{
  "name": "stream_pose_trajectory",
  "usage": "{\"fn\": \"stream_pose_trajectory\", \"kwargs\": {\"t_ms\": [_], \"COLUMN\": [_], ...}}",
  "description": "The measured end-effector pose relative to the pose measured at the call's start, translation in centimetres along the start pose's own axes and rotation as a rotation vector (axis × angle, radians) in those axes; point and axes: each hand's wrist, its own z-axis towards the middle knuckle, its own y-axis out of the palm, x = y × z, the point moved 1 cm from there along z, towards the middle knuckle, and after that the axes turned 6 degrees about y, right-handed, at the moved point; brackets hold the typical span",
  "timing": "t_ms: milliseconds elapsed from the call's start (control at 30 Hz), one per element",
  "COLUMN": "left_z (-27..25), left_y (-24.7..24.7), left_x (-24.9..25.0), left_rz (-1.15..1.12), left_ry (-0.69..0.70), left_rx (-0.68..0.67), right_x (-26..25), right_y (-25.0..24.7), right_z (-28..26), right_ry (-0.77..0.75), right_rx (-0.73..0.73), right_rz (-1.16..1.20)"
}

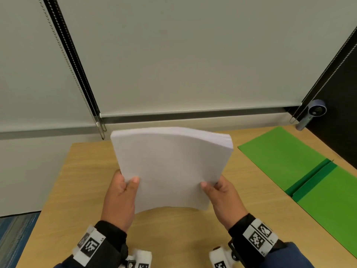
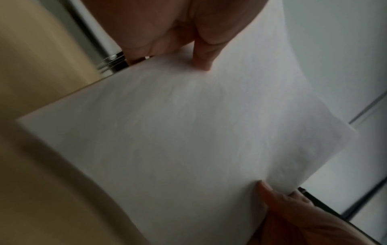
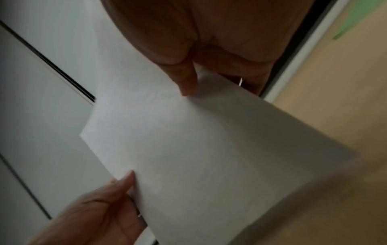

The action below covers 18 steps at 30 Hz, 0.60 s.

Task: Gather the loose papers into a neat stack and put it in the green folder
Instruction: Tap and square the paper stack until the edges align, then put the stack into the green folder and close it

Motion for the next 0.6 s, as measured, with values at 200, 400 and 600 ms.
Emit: {"fn": "stream_pose_trajectory", "kwargs": {"t_ms": [200, 400, 600], "left_z": [0.3, -1.3, -2.9], "left_y": [1.1, 3.1, 5.7], "left_x": [3.2, 2.7, 2.8], "left_rz": [-0.120, -0.154, -0.146], "left_ry": [0.027, -0.157, -0.132], "left_rx": [-0.137, -0.306, -0.263], "right_x": [-2.4, -2.2, -1.8], "right_y": [-2.5, -5.9, -9.2], "right_z": [-1.3, -1.5, -1.9], "right_ry": [-0.127, -0.030, 0.085], "right_rx": [0.025, 0.043, -0.009], "right_rz": [0.179, 0.258, 0.224]}}
